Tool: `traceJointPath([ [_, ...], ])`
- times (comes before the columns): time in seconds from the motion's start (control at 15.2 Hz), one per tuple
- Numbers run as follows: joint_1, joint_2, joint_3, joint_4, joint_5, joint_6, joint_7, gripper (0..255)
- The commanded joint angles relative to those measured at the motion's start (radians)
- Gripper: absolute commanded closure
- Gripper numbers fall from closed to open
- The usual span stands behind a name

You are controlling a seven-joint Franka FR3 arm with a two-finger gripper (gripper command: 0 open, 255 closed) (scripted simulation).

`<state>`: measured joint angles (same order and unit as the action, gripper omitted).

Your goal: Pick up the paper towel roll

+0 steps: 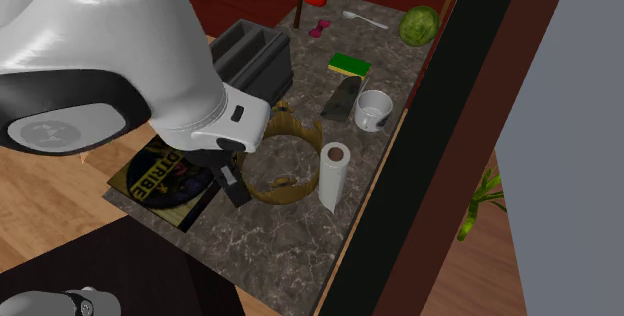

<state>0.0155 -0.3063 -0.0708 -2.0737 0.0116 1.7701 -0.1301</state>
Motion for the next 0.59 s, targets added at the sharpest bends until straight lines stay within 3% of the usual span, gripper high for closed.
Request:
traceJointPath([
  [0.0,0.000,0.073,-0.004,0.057,-0.006,0.024,-0.015,0],
  [0.53,-0.004,0.375,-0.012,0.362,-0.019,0.051,-0.068,0],
])
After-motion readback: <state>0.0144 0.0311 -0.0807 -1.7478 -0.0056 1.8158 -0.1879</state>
